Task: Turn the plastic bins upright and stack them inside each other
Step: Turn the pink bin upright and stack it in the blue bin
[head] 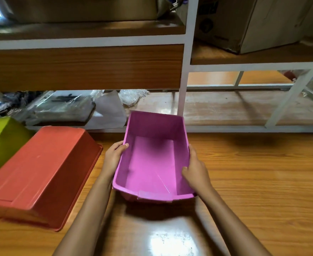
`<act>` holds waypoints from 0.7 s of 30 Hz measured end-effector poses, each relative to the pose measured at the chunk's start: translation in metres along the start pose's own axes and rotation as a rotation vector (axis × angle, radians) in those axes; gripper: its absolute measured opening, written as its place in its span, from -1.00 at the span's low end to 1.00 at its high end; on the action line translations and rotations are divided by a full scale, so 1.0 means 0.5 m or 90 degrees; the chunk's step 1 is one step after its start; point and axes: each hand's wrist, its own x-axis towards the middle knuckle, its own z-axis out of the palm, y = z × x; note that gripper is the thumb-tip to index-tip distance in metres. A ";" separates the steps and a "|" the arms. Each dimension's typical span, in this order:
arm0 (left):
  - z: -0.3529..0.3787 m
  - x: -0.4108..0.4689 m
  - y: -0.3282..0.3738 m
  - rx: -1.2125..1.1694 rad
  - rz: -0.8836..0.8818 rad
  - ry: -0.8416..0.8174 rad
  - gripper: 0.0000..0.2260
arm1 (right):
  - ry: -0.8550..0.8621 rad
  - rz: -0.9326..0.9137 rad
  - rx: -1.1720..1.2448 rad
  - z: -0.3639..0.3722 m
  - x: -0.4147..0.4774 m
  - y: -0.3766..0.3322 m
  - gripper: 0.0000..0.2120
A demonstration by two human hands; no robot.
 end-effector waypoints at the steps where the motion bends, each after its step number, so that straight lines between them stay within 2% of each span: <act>1: -0.006 -0.001 -0.015 -0.018 -0.018 -0.001 -0.88 | 0.010 0.008 0.008 0.004 -0.001 -0.004 -0.21; 5: -0.022 -0.013 -0.050 -0.050 -0.048 0.013 -0.86 | 0.059 0.028 0.048 0.023 -0.006 -0.012 -0.39; 8: -0.029 -0.023 -0.052 -0.091 -0.073 0.013 -0.84 | 0.072 0.078 0.182 0.028 -0.002 0.003 -0.58; 12: -0.027 -0.046 -0.053 -0.215 -0.107 -0.074 -0.76 | 0.039 0.183 0.448 0.043 -0.023 0.049 -0.52; 14: -0.022 -0.068 -0.055 -0.276 -0.115 -0.123 -0.73 | -0.003 0.182 0.544 0.054 -0.053 0.052 -0.58; 17: -0.006 -0.107 -0.052 -0.330 -0.121 -0.147 -0.78 | -0.010 0.143 0.589 0.055 -0.087 0.050 -0.54; 21: 0.022 -0.153 -0.047 -0.385 -0.114 -0.165 -0.75 | 0.021 0.112 0.642 0.014 -0.131 0.064 -0.62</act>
